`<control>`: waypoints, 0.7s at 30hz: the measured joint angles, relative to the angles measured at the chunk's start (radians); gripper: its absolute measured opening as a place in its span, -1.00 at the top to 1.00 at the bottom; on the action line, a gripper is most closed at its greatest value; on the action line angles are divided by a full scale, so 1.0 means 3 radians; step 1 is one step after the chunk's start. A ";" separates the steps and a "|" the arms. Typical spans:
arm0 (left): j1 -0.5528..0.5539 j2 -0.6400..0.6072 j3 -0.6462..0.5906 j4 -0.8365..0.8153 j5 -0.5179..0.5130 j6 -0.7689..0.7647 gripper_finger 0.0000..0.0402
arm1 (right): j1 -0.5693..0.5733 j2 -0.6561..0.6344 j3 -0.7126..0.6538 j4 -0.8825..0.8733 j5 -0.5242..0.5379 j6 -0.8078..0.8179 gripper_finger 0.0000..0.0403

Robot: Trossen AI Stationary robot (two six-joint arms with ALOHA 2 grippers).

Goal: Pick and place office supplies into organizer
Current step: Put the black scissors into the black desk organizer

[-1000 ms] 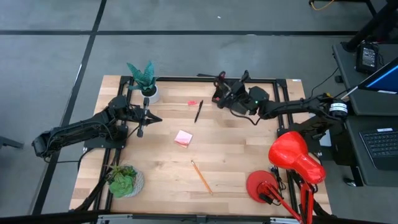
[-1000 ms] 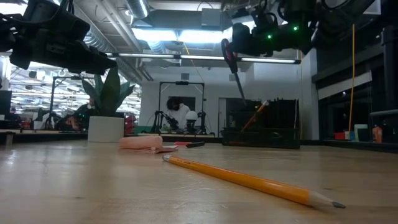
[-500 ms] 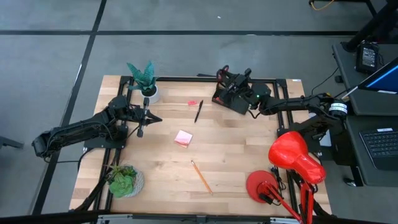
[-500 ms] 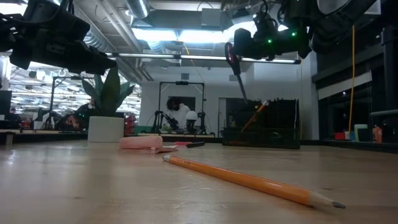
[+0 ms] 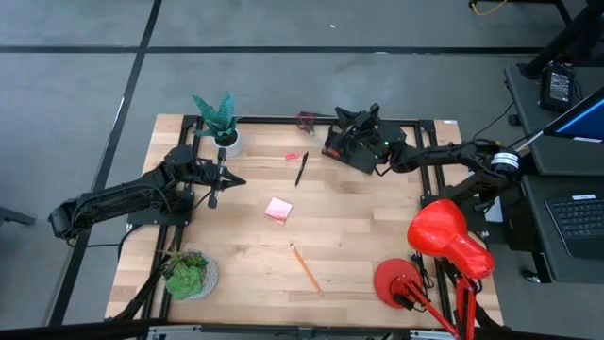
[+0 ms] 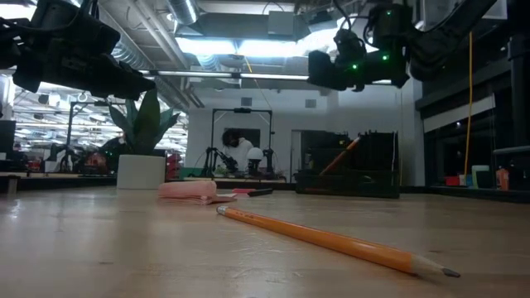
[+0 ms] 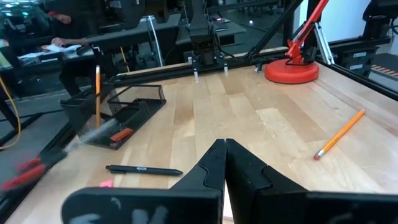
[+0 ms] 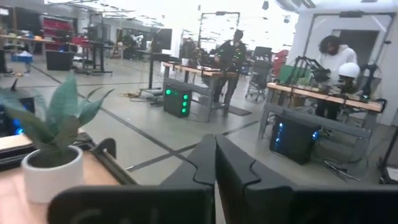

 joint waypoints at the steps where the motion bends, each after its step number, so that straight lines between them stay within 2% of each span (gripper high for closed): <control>1: 0.0000 0.0000 0.0000 0.0000 0.0000 -0.0010 0.99 | -0.0002 0.0007 0.0000 0.0001 -0.0001 0.0028 0.92; 8: 0.0001 0.0000 0.0000 0.0000 0.0000 -0.0012 0.99 | 0.0022 0.0010 0.0000 -0.0001 -0.0090 0.0023 0.99; 13: 0.0000 0.0000 0.0000 0.0000 0.0000 -0.0034 0.99 | 0.0022 0.0010 0.0000 -0.0006 -0.0120 0.0094 0.94; 21: 0.0001 0.0000 0.0000 0.0001 0.0000 -0.0036 0.99 | 0.0022 0.0010 0.0040 -0.0090 -0.0550 0.0247 0.99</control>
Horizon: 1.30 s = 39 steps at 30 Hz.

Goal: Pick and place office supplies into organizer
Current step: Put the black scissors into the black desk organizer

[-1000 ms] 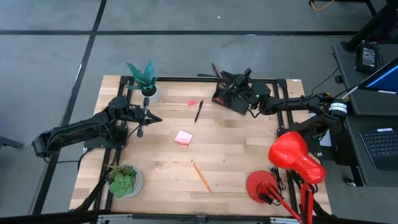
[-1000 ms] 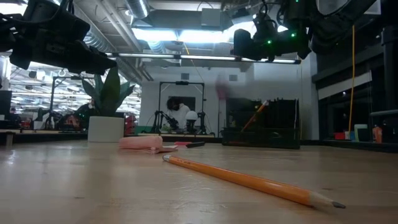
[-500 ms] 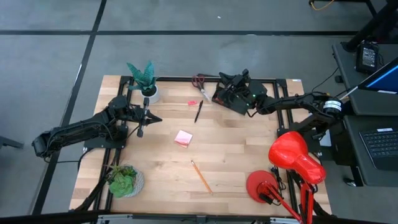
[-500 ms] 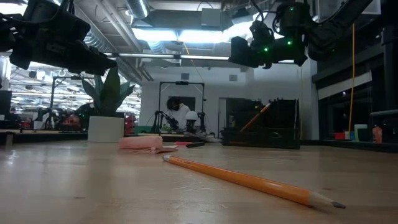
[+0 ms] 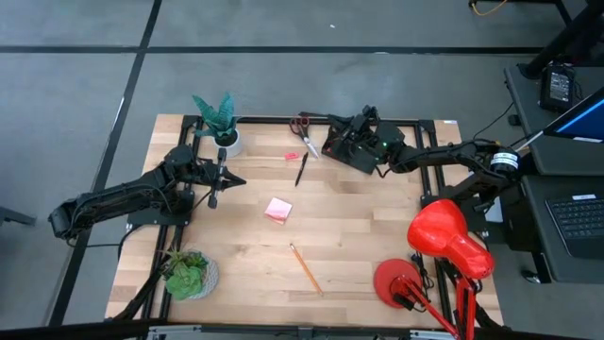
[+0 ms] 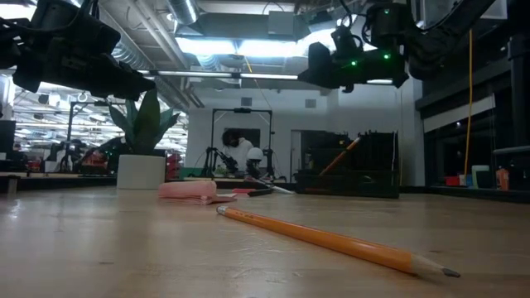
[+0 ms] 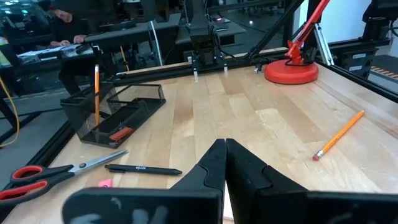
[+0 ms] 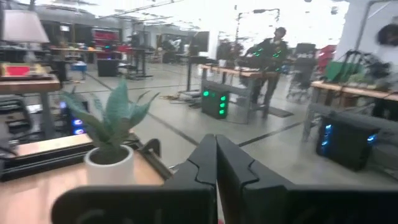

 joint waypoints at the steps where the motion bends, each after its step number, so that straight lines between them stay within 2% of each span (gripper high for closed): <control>1: 0.0000 0.0000 0.0000 0.0000 0.0000 0.0000 0.99 | 0.0001 0.0000 0.0031 -0.0066 -0.0026 0.0033 0.99; 11: 0.0000 0.0000 0.0000 0.0003 -0.0048 0.0029 0.99 | 0.0001 0.0000 0.0776 -0.1542 -0.0053 0.0051 0.97; 14: 0.0000 0.0000 0.0000 0.0002 -0.0106 0.0028 0.99 | 0.0000 0.0001 0.0971 -0.1817 -0.0088 0.0044 0.96; 18: 0.0000 0.0000 0.0000 0.0001 -0.0200 0.0028 0.99 | 0.0000 0.0001 0.1193 -0.2111 -0.0386 0.0046 0.96; 25: 0.0000 0.0000 0.0000 0.0000 -0.0203 -0.0019 0.99 | 0.0000 0.0039 0.1516 -0.2607 -0.0413 0.0064 0.96; 31: 0.0000 0.0000 0.0000 0.0001 -0.0206 -0.0025 0.99 | -0.0006 0.0385 0.1926 -0.3082 -0.0638 0.0126 0.96; 39: -0.0001 0.0000 0.0000 -0.0021 -0.0203 -0.0028 0.98 | -0.0006 0.1078 0.2752 -0.3656 -0.0645 -0.0131 0.96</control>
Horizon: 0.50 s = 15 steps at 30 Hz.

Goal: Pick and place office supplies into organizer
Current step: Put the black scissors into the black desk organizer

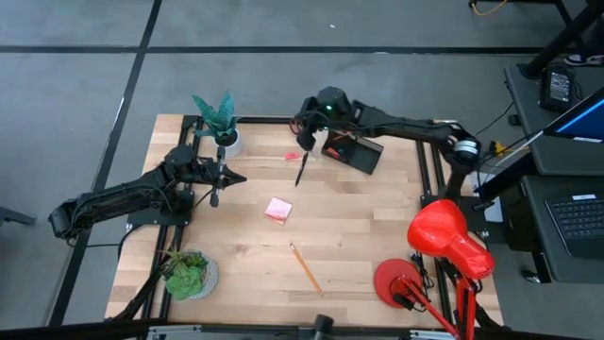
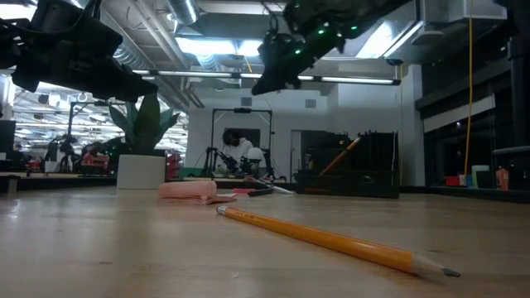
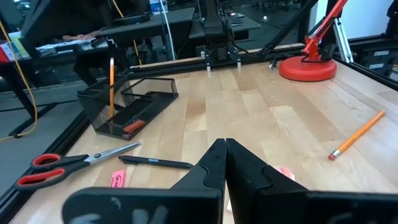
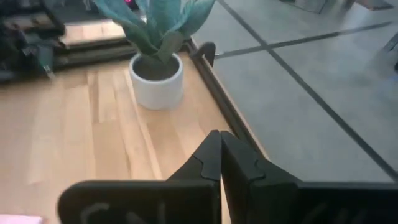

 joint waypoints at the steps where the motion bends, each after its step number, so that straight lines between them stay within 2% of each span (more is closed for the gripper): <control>1: 0.0001 0.0001 0.0000 -0.0001 0.0001 -0.0001 0.99 | 0.0000 0.0084 0.0101 -0.0068 0.0001 -0.0013 0.95; 8: 0.0000 0.0006 0.0000 -0.0001 0.0002 0.0000 0.98 | 0.0000 0.0575 0.0694 -0.0538 0.0002 -0.0015 0.74; 15: 0.0001 0.0010 0.0000 -0.0001 0.0004 0.0000 0.99 | -0.0076 0.0788 0.0800 -0.0631 0.0003 0.0064 0.51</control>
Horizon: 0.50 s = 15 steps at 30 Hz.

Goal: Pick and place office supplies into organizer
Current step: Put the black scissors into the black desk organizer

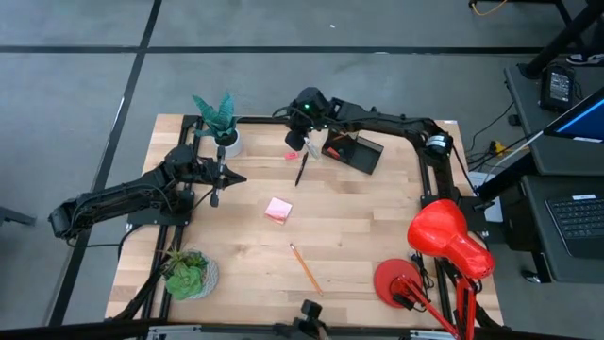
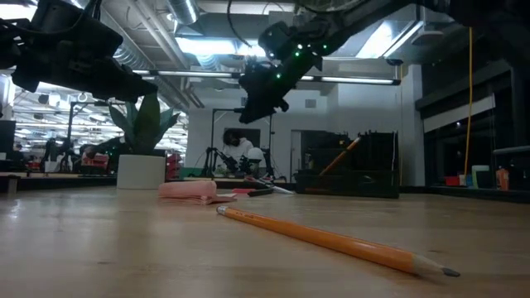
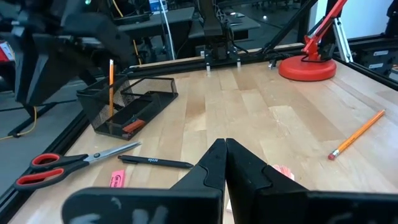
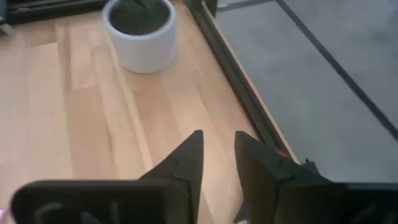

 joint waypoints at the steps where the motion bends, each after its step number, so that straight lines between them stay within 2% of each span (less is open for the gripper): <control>1: 0.0000 0.0000 0.0000 0.0000 -0.0001 0.0000 0.98 | -0.0018 0.0015 0.0001 -0.0010 0.0001 0.0030 0.49; 15: -0.0001 0.0000 0.0000 0.0000 -0.0001 0.0000 0.99 | -0.0140 0.0068 0.0001 -0.0329 0.0005 0.0391 0.43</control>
